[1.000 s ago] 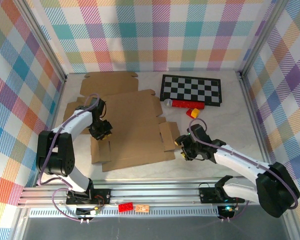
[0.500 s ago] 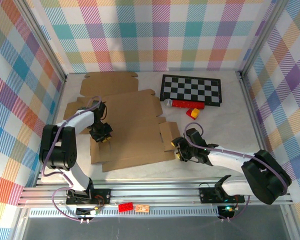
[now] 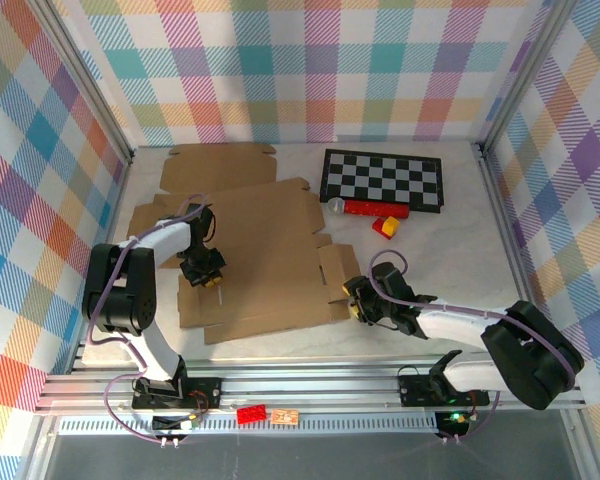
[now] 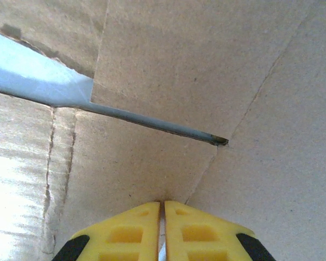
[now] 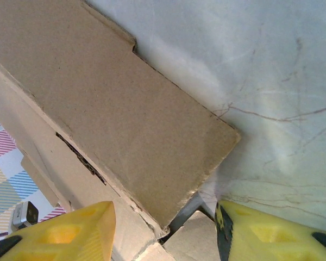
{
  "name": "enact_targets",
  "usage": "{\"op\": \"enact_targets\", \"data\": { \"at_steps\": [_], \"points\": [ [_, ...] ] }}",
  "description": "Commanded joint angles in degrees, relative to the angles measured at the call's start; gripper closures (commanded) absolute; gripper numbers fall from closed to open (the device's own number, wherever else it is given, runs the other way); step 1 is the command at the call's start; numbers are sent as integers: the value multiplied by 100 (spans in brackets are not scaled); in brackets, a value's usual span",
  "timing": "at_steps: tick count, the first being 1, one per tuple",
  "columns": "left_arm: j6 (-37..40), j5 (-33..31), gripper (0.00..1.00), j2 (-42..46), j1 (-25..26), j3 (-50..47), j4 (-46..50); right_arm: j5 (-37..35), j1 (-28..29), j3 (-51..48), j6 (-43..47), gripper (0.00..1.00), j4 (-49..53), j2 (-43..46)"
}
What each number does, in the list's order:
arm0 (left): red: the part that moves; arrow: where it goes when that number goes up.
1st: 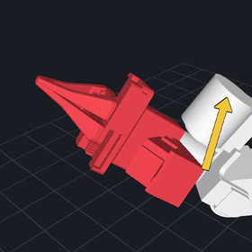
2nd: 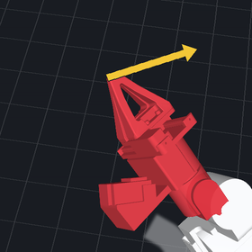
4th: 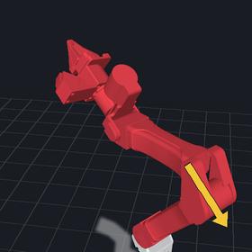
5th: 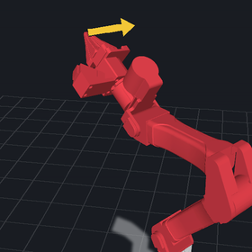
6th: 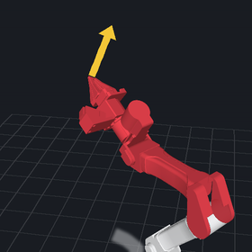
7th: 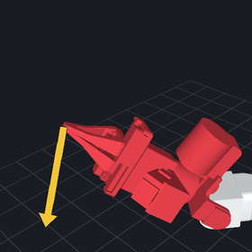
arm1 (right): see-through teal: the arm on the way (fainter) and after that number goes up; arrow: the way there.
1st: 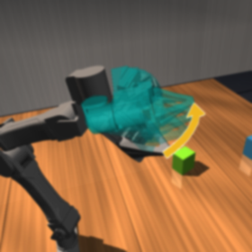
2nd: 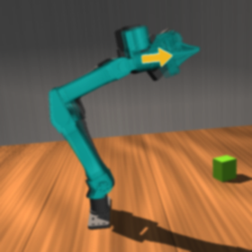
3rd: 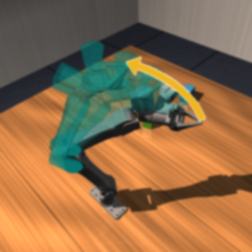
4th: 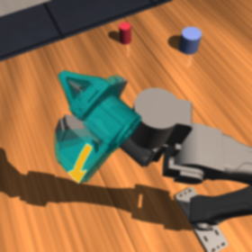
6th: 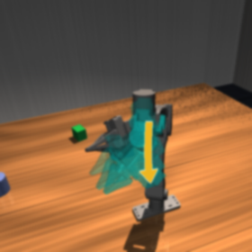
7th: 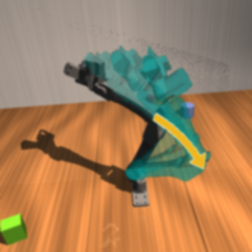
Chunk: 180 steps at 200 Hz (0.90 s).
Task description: Fold the paper box
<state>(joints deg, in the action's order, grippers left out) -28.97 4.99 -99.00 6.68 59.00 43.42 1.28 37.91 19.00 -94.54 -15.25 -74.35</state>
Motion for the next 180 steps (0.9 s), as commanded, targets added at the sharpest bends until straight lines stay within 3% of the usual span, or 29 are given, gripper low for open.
{"op": "enact_targets", "data": {
  "at_steps": [1,63,88,145,180],
  "points": [
    [85,-306,91,-283,41,-71,84,-487,1,79,85,50,-1311,-441],
    [117,-306,91,-339,66,-14,97,-665,5,265,51,55,-1231,-243],
    [114,-296,91,-339,71,32,105,-646,14,444,122,56,-752,-124],
    [138,-271,92,-414,71,127,124,-578,6,261,91,57,-1337,-571],
    [138,-271,93,-436,85,155,138,-545,4,373,126,69,-1487,-897]
  ]
}}
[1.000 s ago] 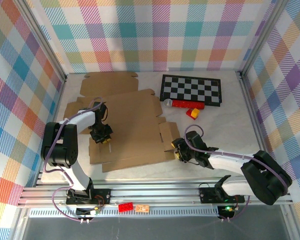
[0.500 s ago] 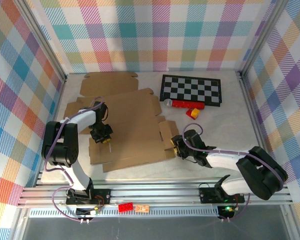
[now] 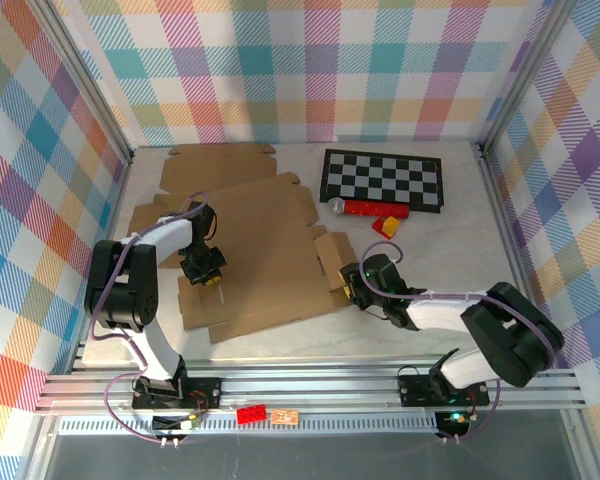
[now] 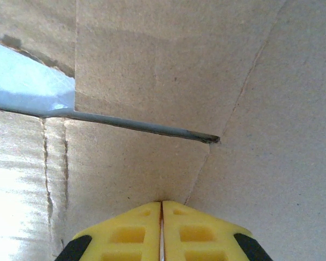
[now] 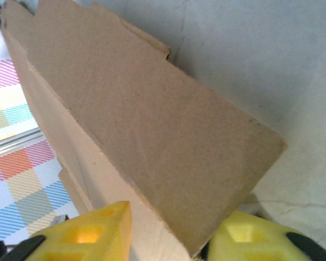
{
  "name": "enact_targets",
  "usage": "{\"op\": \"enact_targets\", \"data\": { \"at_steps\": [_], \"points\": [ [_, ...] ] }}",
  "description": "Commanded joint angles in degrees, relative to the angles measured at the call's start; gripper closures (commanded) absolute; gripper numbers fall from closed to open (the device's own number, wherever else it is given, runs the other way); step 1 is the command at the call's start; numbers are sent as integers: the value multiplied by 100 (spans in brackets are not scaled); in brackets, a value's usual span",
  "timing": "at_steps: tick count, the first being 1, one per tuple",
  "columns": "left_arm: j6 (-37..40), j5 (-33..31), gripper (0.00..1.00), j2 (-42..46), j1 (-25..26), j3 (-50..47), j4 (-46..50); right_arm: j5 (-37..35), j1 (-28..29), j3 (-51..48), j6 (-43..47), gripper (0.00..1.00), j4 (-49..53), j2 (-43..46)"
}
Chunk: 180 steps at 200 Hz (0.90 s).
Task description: Fold the paper box
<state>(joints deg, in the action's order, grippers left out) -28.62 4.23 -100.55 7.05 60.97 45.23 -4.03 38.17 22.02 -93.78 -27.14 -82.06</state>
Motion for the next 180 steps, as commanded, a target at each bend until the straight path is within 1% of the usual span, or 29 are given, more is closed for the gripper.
{"op": "enact_targets", "data": {
  "at_steps": [1,32,35,57,92,111,129,136,151,155,180],
  "points": [
    [107,-199,93,-281,45,-41,-42,-16,-17,77,51,70,-282,-126],
    [71,-210,93,-183,49,47,39,-52,-17,388,192,87,359,103],
    [64,-223,91,-147,51,68,62,-53,-14,441,205,90,468,146],
    [-68,-335,78,200,124,281,262,-48,-13,743,41,100,1118,358],
    [-694,-727,59,1123,468,796,607,-20,30,1571,-398,100,2228,559],
    [-1143,-834,57,1564,602,1095,811,-38,50,2113,-605,100,2817,584],
    [-1461,-870,54,2009,648,1336,1002,-141,43,2528,-800,100,3122,586],
    [-1498,-890,51,2164,665,1438,1096,-174,36,2692,-887,100,3239,571],
    [-1519,-1009,49,2453,684,1652,1355,-130,0,3061,-1011,100,3420,464],
    [-1523,-1040,47,2519,684,1698,1441,-94,-15,3168,-1035,100,3467,420],
    [-1414,-1029,46,2826,684,1958,1872,107,-105,3850,-1204,100,3925,163]
  ]
}}
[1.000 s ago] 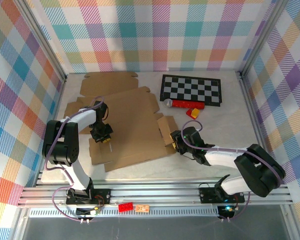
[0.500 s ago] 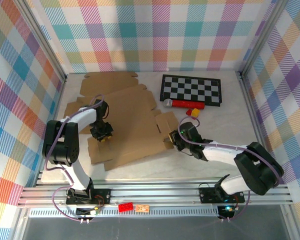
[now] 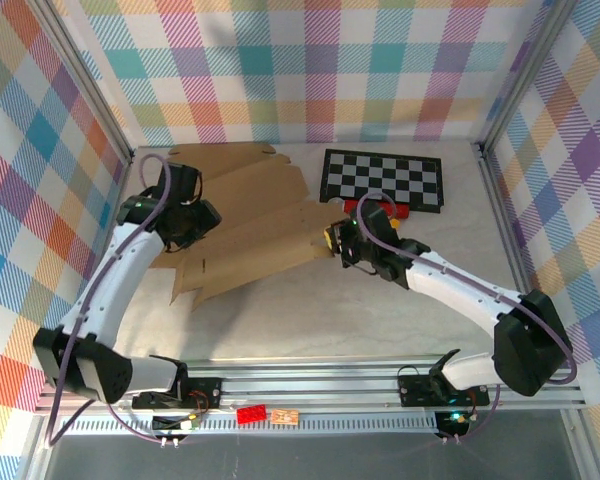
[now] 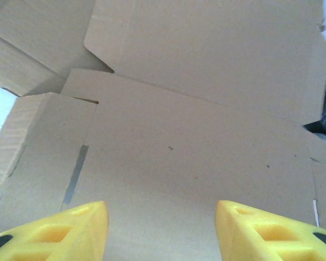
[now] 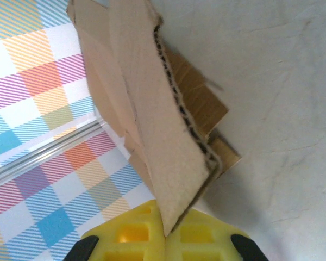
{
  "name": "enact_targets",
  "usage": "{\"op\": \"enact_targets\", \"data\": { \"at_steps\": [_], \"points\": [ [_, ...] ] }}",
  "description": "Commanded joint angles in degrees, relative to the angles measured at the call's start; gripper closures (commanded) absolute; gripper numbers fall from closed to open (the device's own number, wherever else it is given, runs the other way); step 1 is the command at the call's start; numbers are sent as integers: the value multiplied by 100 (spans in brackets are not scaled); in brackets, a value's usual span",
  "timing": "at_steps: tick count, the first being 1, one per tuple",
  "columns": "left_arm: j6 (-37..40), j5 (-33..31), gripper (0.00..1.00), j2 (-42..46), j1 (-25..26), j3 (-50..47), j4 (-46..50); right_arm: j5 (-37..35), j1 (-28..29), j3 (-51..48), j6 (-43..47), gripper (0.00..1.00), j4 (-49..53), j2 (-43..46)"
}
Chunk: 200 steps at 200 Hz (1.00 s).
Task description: Fold the paper box
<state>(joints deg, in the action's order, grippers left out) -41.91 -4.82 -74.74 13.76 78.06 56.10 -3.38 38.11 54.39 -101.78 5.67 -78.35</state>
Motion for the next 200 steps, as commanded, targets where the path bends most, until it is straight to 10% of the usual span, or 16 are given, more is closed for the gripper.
{"op": "enact_targets", "data": {
  "at_steps": [1,104,200],
  "points": [
    [-83,-111,46,256,13,260,796,44,-105,633,-413,100,649,-221],
    [3725,-276,51,1904,1796,-458,-415,1280,-882,2720,-723,100,1582,-1392],
    [6166,-1511,43,1219,2583,-1296,-1038,1969,-1505,3341,-562,100,2052,-1591]
  ]
}}
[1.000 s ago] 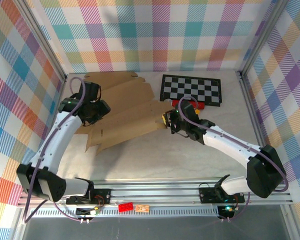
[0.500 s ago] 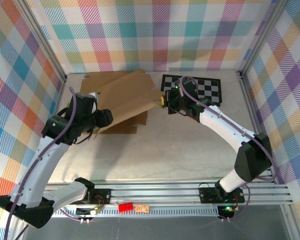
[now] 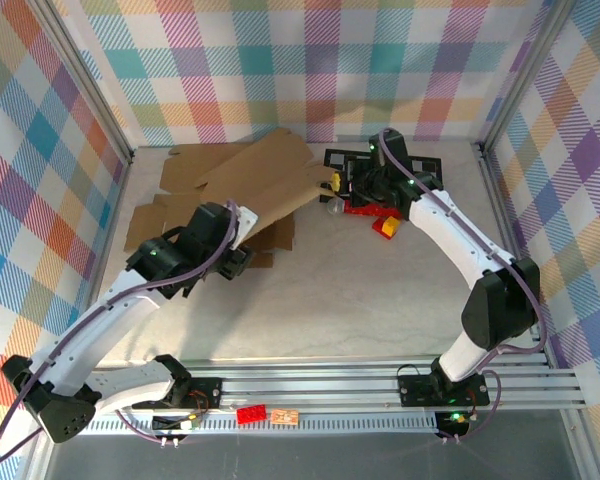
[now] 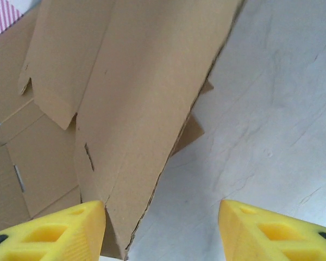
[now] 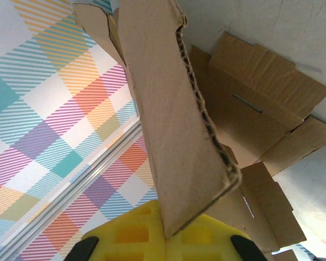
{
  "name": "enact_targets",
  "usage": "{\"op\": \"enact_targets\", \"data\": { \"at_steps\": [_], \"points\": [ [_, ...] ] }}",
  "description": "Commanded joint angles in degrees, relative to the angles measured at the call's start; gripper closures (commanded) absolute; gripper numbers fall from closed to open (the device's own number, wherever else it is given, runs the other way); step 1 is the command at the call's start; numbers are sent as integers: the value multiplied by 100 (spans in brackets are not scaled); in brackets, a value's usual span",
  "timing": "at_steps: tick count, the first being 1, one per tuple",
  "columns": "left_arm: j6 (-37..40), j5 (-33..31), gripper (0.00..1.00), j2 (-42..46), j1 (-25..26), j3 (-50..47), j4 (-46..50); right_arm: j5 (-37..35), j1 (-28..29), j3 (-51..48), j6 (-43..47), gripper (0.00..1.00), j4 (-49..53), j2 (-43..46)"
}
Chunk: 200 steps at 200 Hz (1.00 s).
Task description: Fold the paper box
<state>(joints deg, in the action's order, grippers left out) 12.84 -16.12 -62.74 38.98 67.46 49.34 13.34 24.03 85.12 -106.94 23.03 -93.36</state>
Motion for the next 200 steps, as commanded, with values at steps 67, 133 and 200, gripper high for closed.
{"op": "enact_targets", "data": {
  "at_steps": [67,133,200],
  "points": [
    [1165,-1235,44,-511,13,-764,-1318,612,-276,499,-13,100,450,-232],
    [1291,-1184,100,-462,-14,-820,-1554,822,-405,625,59,100,578,-321],
    [902,-1016,100,-782,-9,264,-424,-577,-518,1508,1813,49,1950,266]
  ]
}}
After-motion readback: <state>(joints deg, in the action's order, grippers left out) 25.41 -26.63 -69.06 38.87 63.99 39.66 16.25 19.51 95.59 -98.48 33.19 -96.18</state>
